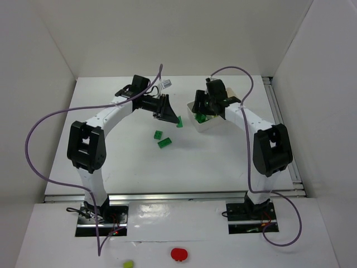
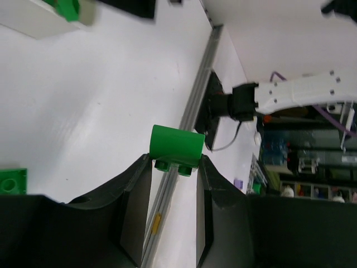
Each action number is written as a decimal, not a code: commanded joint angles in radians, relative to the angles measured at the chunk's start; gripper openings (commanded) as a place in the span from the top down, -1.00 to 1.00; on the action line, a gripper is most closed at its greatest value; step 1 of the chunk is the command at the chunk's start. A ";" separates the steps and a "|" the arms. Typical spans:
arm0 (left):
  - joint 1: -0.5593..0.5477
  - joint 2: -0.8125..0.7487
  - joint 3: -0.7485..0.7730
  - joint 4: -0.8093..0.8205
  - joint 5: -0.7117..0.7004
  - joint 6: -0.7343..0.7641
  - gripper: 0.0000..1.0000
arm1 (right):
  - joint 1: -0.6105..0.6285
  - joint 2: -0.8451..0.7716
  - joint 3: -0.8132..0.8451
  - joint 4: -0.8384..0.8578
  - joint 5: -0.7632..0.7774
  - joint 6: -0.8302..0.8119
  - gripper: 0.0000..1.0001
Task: Sort the legos into containers by color
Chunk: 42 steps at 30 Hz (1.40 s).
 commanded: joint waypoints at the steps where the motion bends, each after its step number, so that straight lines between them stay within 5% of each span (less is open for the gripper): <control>1: -0.007 0.016 0.085 0.015 -0.111 -0.067 1.00 | 0.029 -0.005 0.058 -0.013 0.055 -0.020 -0.36; 14: -0.072 0.131 0.184 0.033 -0.152 -0.154 1.00 | 0.029 -0.104 0.004 0.010 0.167 -0.018 -0.46; 24: -0.147 0.281 0.416 -0.052 -0.491 -0.196 1.00 | -0.004 -0.442 -0.221 -0.038 0.467 0.049 -0.46; 31: -0.147 0.373 0.557 -0.089 -0.665 -0.207 1.00 | -0.004 -0.669 -0.320 -0.086 0.543 0.106 -0.46; 37: -0.156 0.475 0.677 -0.122 -0.734 -0.216 1.00 | -0.014 -0.703 -0.298 -0.190 0.552 0.082 -0.46; 42: -0.165 0.484 0.697 -0.122 -0.755 -0.225 0.79 | -0.014 -0.721 -0.297 -0.224 0.543 0.062 -0.46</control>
